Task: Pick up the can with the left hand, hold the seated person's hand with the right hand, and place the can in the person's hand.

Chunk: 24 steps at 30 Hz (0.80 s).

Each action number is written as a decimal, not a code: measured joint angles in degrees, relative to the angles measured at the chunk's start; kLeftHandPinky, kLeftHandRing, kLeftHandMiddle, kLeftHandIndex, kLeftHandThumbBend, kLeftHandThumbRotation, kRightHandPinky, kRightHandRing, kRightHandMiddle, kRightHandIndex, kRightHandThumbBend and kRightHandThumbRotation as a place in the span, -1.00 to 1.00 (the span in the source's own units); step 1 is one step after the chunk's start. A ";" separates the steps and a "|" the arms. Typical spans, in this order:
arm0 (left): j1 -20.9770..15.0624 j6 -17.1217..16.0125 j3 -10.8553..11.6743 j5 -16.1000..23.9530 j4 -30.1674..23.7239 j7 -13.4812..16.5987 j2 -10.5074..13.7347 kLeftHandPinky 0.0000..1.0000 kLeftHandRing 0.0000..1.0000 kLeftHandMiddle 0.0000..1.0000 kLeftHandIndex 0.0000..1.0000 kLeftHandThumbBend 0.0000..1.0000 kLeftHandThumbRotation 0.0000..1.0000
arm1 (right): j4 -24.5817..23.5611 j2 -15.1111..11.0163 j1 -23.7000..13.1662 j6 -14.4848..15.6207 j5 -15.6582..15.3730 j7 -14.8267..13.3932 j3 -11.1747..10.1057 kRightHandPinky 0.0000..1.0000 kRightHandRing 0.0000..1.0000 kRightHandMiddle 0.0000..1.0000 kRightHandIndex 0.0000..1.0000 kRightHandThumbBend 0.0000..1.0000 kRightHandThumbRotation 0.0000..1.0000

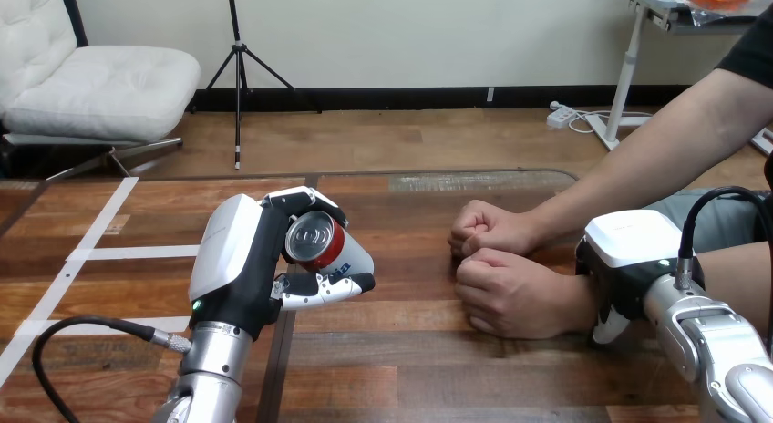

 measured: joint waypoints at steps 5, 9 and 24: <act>0.00 0.00 0.00 0.00 0.00 0.00 0.00 -0.34 -0.20 -0.04 -0.01 0.36 -1.00 | 0.00 -0.02 0.00 0.00 0.14 -0.18 -0.01 -0.59 -0.39 -0.17 0.11 0.44 -1.00; 0.00 0.00 0.00 0.00 0.00 0.00 0.00 -0.34 -0.20 -0.04 -0.01 0.36 -1.00 | 0.00 -0.03 0.00 0.00 0.20 -0.20 -0.01 -0.59 -0.39 -0.16 0.12 0.41 -1.00; -0.02 0.00 0.00 0.00 0.00 0.00 0.00 -0.33 -0.20 -0.04 0.00 0.36 -1.00 | 0.00 -0.03 0.04 -0.01 0.86 -0.23 -0.01 -0.58 -0.39 -0.18 0.09 0.36 -1.00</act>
